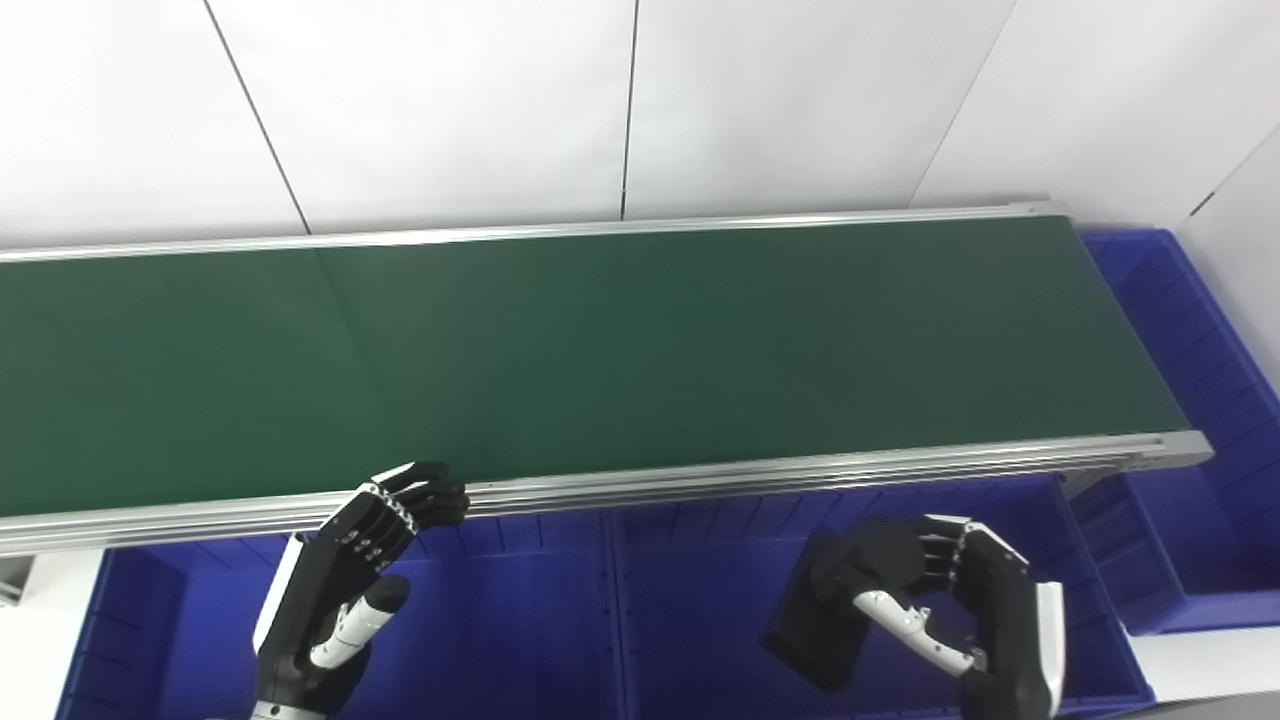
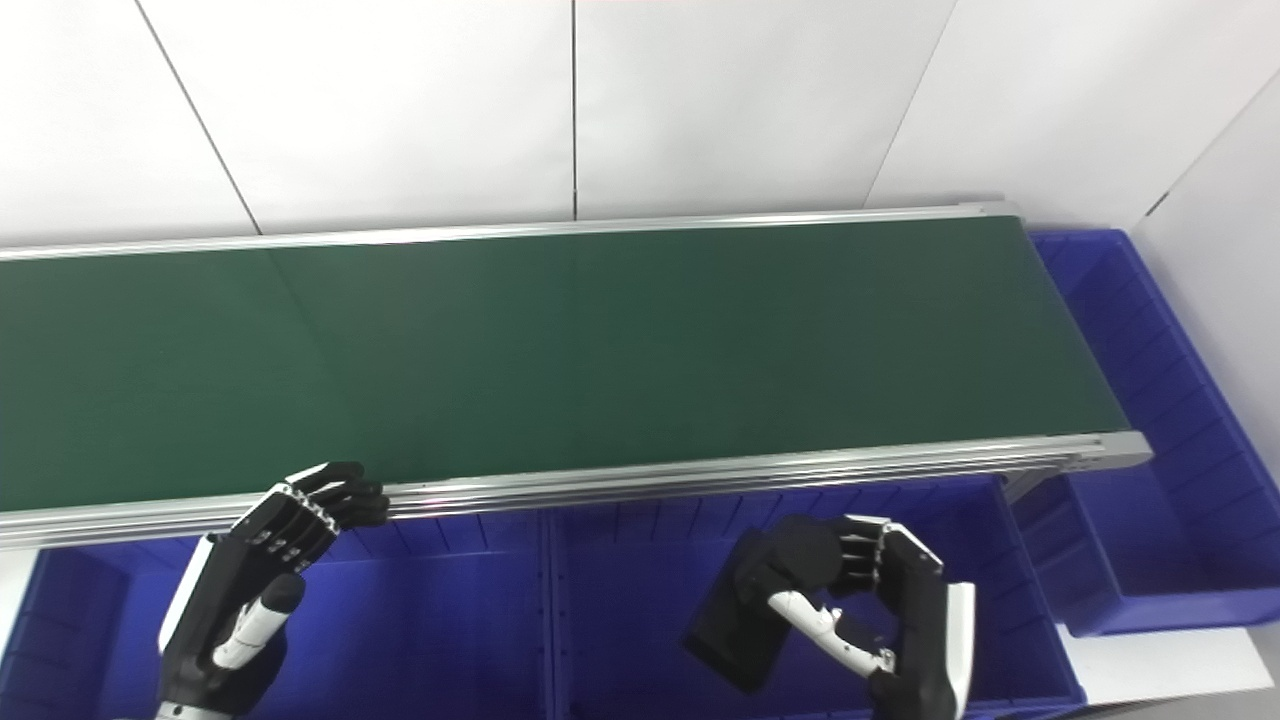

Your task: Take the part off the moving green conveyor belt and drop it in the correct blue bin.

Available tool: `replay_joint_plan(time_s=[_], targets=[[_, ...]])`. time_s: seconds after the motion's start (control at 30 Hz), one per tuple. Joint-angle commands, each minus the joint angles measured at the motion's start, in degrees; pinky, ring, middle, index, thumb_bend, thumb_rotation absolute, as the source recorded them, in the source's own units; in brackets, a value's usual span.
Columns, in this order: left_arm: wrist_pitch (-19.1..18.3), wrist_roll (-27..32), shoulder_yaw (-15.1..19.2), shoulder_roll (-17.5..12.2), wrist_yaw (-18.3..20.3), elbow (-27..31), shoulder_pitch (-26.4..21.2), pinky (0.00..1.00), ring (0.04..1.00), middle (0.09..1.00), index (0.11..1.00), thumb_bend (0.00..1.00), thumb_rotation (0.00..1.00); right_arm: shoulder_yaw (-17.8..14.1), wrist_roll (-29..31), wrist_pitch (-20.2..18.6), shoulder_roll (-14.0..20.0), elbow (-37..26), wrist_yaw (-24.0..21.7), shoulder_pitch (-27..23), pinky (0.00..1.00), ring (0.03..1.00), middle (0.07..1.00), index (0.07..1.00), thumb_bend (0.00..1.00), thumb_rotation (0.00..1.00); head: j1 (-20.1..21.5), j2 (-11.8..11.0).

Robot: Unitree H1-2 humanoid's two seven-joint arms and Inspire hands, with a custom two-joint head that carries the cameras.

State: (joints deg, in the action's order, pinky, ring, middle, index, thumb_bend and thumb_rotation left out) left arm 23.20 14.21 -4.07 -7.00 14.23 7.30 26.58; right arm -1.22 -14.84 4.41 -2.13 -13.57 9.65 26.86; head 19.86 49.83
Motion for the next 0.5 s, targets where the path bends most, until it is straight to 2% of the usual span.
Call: replay_joint_plan(time_s=[0.0,0.27,0.47], targets=[[0.51,-0.03,0.17,-0.2,0.04,2.24,0.29,0.66,0.677,0.7,0.727,0.87,0.63,-0.62,0.82,5.82,0.47,2.88,1.36,-1.52,0.4,0.459,0.471,0.494,0.53,0.0,-0.07,0.28],[-0.1,0.2,0.22,-0.36,-0.06,3.23,1.02,0.66,0.68,0.7,0.727,0.88,0.63,-1.98,1.31,7.46,0.23,13.89,3.93,-5.52,0.38,0.453,0.472,0.494,0.53,0.0,-0.32,0.59],[-0.54,0.1,0.26,-0.32,-0.19,3.87,1.37,0.66,0.678,0.698,0.725,0.88,0.63,-2.25,1.96,8.27,0.38,17.06,4.41,-6.74,0.38,0.446,0.467,0.501,0.53,0.0,-0.23,0.84]])
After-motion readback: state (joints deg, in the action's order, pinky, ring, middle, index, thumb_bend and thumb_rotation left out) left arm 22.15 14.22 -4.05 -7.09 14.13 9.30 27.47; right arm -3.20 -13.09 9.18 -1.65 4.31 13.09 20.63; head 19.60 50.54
